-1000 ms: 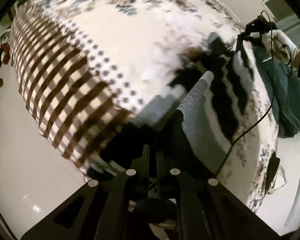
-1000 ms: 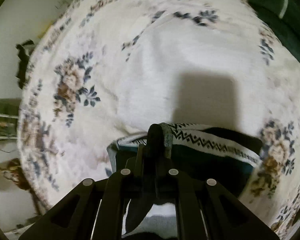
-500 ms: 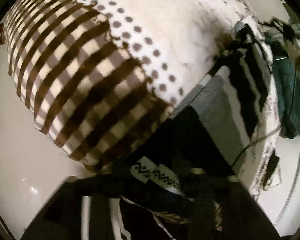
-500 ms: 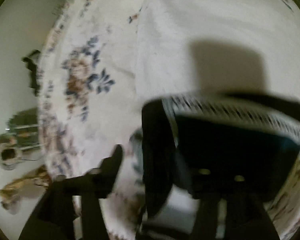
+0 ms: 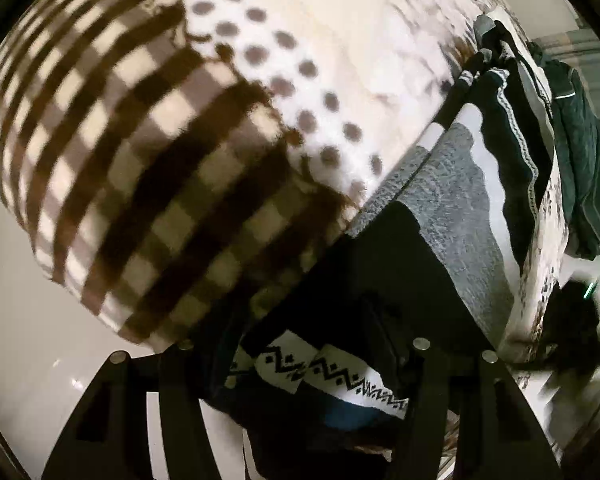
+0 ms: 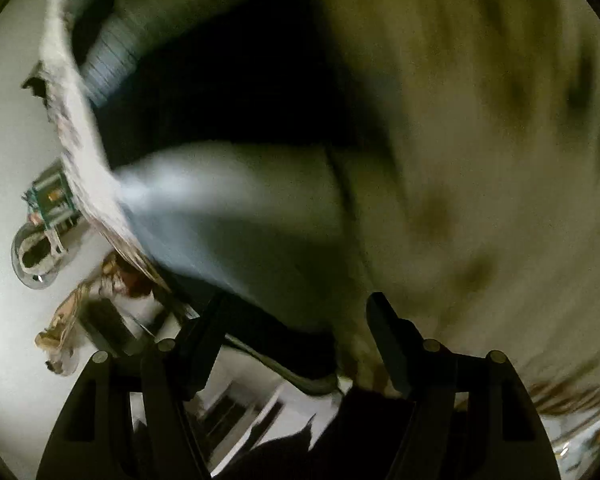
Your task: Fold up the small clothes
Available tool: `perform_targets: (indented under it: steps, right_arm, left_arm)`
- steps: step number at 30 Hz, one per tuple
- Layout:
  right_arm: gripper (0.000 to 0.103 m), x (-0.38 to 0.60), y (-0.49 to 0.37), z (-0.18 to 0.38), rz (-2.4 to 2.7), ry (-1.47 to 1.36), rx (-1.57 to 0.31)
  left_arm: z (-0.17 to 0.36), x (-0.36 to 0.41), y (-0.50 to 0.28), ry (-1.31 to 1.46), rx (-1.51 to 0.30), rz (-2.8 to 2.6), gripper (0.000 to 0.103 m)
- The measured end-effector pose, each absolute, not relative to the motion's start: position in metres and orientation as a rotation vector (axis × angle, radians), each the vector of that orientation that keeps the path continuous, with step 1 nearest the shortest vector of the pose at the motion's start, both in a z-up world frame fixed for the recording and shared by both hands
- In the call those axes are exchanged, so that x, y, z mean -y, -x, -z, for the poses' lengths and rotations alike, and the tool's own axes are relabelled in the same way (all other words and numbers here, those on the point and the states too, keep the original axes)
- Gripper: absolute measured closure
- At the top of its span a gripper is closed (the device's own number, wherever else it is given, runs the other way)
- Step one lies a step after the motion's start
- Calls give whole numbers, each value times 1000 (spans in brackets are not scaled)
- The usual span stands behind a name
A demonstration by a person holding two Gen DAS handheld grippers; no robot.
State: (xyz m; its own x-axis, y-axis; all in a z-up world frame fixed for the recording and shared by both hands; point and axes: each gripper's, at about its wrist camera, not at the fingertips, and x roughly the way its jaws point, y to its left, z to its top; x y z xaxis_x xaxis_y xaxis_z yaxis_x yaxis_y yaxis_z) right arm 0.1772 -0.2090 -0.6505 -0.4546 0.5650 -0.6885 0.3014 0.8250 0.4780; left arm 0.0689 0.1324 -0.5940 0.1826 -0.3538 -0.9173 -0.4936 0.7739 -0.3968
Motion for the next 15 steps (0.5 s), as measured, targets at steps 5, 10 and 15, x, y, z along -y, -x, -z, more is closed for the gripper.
perform_targets:
  steps: [5, 10, 15]
  right_arm:
    - [41, 198, -128, 671, -413, -831, -2011]
    - [94, 185, -103, 665, -457, -788, -1968]
    - [96, 189, -84, 662, -433, -712, -1988]
  left_arm:
    - [585, -129, -61, 698, -1375, -75, 90]
    - [564, -129, -48, 696, -1335, -91, 96]
    - [558, -131, -22, 707, -1366, -80, 95]
